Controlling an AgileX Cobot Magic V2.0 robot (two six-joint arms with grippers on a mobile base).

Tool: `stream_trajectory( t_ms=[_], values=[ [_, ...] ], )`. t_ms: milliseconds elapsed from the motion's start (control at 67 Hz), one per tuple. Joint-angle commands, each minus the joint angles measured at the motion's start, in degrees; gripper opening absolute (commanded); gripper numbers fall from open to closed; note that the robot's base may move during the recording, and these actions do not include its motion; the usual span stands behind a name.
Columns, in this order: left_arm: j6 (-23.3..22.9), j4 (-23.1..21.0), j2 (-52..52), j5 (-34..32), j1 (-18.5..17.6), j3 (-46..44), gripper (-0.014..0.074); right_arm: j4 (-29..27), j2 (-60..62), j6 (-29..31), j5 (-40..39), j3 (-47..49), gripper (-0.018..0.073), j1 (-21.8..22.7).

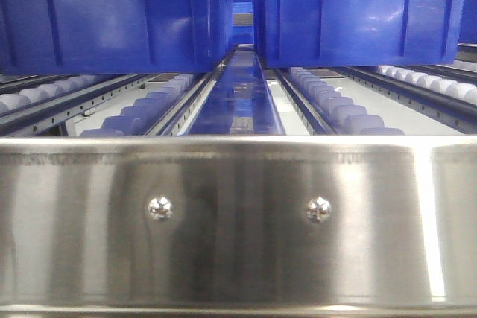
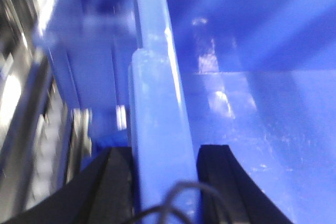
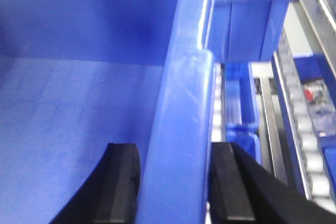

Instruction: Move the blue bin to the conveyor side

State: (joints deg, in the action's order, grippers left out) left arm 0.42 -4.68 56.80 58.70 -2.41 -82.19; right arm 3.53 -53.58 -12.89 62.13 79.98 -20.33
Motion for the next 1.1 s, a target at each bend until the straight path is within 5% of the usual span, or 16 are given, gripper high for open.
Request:
stream_trajectory(
  t_ms=[0,224,1090],
  values=[
    [0.99,1.29,-3.39,-8.69,-0.15,2.36,-0.0009,3.65,1.58,3.36,-6.07,0.17,-0.007,0.12],
    [0.99,0.81,-7.03,-12.17,-0.15,8.55,-0.0009,3.74,1.58,3.37,-10.25,0.17,-0.007,0.12],
    [0.99,0.81,-7.03,-12.17,-0.15,8.53,-0.0009,3.74,1.58,3.37,-11.57,0.17,-0.007,0.12]
  ],
)
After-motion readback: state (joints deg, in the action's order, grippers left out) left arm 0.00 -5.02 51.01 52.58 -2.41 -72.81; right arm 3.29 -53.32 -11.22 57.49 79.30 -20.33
